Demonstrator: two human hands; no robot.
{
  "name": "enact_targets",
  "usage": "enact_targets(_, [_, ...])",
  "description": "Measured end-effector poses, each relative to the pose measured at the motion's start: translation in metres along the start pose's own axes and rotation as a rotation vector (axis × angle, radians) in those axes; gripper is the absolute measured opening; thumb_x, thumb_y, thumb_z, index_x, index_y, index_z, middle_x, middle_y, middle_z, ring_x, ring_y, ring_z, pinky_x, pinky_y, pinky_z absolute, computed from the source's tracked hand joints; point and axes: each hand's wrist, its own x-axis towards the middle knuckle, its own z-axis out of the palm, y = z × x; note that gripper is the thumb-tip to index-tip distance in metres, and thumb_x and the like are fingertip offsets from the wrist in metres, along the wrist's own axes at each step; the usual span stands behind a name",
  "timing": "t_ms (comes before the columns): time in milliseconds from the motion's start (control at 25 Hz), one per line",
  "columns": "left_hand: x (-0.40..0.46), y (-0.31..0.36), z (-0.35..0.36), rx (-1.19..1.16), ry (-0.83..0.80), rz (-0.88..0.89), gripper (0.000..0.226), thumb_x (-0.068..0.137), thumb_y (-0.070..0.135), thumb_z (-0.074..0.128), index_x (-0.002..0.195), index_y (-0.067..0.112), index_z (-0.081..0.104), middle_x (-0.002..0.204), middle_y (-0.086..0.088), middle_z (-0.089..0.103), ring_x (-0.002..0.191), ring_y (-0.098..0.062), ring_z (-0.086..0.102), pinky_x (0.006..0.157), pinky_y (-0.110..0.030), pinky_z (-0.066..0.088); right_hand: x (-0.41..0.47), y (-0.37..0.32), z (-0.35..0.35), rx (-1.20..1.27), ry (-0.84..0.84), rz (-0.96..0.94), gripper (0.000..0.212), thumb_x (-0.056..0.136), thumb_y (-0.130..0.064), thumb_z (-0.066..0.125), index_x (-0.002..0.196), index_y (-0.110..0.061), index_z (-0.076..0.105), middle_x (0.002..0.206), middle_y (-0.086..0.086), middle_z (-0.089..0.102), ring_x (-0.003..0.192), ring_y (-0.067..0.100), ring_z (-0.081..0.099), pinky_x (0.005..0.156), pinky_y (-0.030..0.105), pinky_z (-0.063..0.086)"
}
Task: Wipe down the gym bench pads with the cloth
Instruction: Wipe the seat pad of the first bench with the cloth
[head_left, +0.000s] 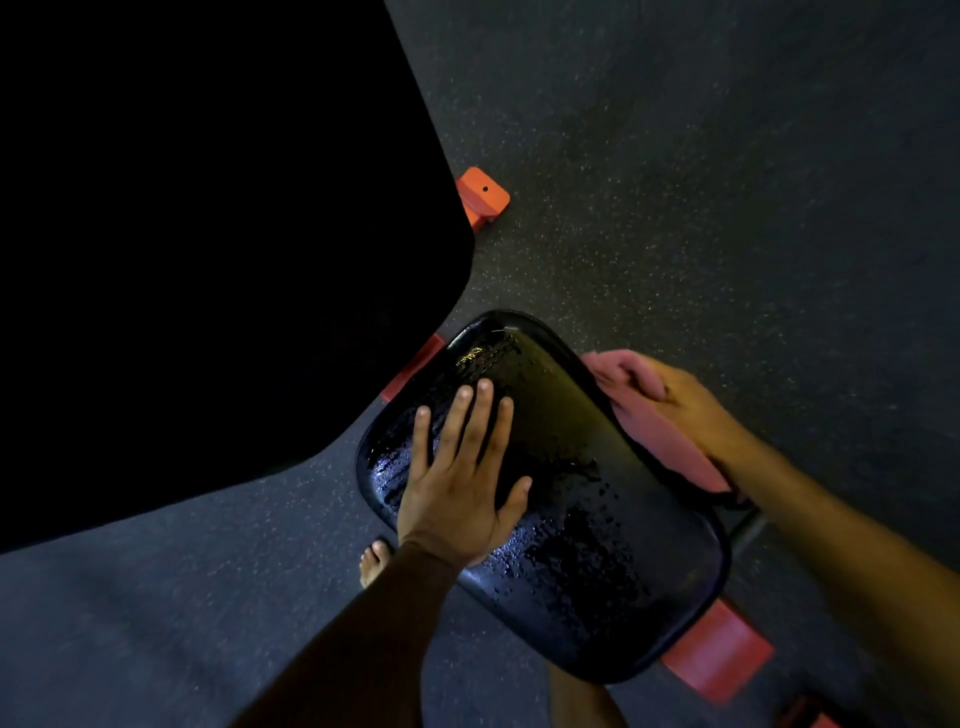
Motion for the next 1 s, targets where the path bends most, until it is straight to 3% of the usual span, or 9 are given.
enact_targets(80, [0.000,0.001,0.000,-0.011,0.007,-0.003,0.080,0.104,0.059,0.022,0.166,0.011,0.007,0.174,-0.015,0.006,0.161,-0.030,0.007,0.125,-0.064,0.014,0.029,-0.006,0.010,-0.003,0.044,-0.043,0.023,0.106,-0.043,0.051,0.126,-0.041,0.064,0.123,-0.020,0.068,0.116,0.000,0.063,0.097,0.033,0.051])
enact_targets(160, [-0.002,0.001,0.002,-0.023,0.003,0.004,0.079,0.104,0.058,0.020,0.166,0.011,0.008,0.174,-0.014,0.006,0.161,-0.030,0.007,0.125,-0.064,0.014,0.080,-0.022,0.020,-0.080,0.053,-0.132,0.027,0.104,-0.045,0.055,0.130,-0.039,0.062,0.123,-0.024,0.065,0.117,-0.004,0.060,0.100,0.028,0.048])
enact_targets(320, [-0.002,0.001,0.001,-0.030,-0.008,-0.014,0.079,0.103,0.056,0.026,0.166,0.013,0.005,0.174,-0.012,0.004,0.161,-0.028,0.006,0.126,-0.062,0.012,0.155,-0.042,0.027,-0.185,-0.079,-0.108,0.041,0.099,-0.043,0.065,0.139,-0.034,0.060,0.127,-0.015,0.065,0.118,0.007,0.060,0.105,0.038,0.049])
enact_targets(520, [-0.002,0.001,-0.001,-0.034,0.022,-0.007,0.079,0.102,0.055,0.030,0.166,0.012,0.012,0.174,-0.012,0.004,0.161,-0.028,0.008,0.126,-0.063,0.010,0.084,-0.016,0.014,-0.106,0.027,-0.131,0.037,0.100,-0.042,0.062,0.137,-0.035,0.061,0.128,-0.017,0.064,0.116,0.002,0.060,0.101,0.030,0.049])
enact_targets(640, [-0.002,0.002,-0.001,-0.033,0.034,-0.008,0.079,0.103,0.056,0.028,0.166,0.013,0.009,0.174,-0.012,0.002,0.161,-0.028,0.005,0.127,-0.062,0.007,0.033,0.016,0.006,-0.108,0.089,-0.101,0.034,0.101,-0.034,0.063,0.136,-0.036,0.061,0.130,-0.016,0.065,0.121,0.003,0.060,0.104,0.040,0.050])
enact_targets(720, [-0.001,0.002,0.000,-0.034,0.042,-0.009,0.079,0.103,0.056,0.028,0.166,0.013,0.008,0.174,-0.012,0.003,0.161,-0.028,0.004,0.127,-0.062,0.007,0.043,0.013,0.012,-0.192,0.115,-0.125,0.034,0.103,-0.044,0.057,0.136,-0.037,0.060,0.131,-0.014,0.064,0.122,0.005,0.060,0.105,0.044,0.050])
enact_targets(800, [-0.002,0.001,0.002,-0.016,0.034,-0.014,0.079,0.103,0.056,0.028,0.166,0.012,0.008,0.174,-0.013,0.004,0.161,-0.028,0.003,0.126,-0.064,0.010,0.079,-0.010,0.024,-0.270,0.131,-0.157,0.049,0.098,-0.065,0.049,0.136,-0.036,0.058,0.129,-0.008,0.063,0.120,0.012,0.060,0.104,0.043,0.049])
enact_targets(920, [-0.004,0.002,0.002,0.011,0.028,-0.039,0.079,0.102,0.054,0.029,0.166,0.011,0.011,0.174,-0.015,0.006,0.161,-0.030,0.004,0.126,-0.063,0.009,0.123,-0.044,0.031,-0.518,0.065,-0.175,0.053,0.099,-0.056,0.056,0.137,-0.019,0.055,0.128,0.009,0.059,0.120,0.029,0.058,0.095,0.035,0.042])
enact_targets(1000, [-0.002,0.003,0.000,0.002,0.020,-0.034,0.078,0.102,0.053,0.028,0.165,0.010,0.013,0.174,-0.015,0.007,0.161,-0.031,0.005,0.127,-0.063,0.008,0.118,-0.050,0.027,-0.556,0.094,-0.238,0.048,0.099,-0.054,0.055,0.133,-0.020,0.055,0.123,0.010,0.057,0.114,0.031,0.058,0.089,0.037,0.041])
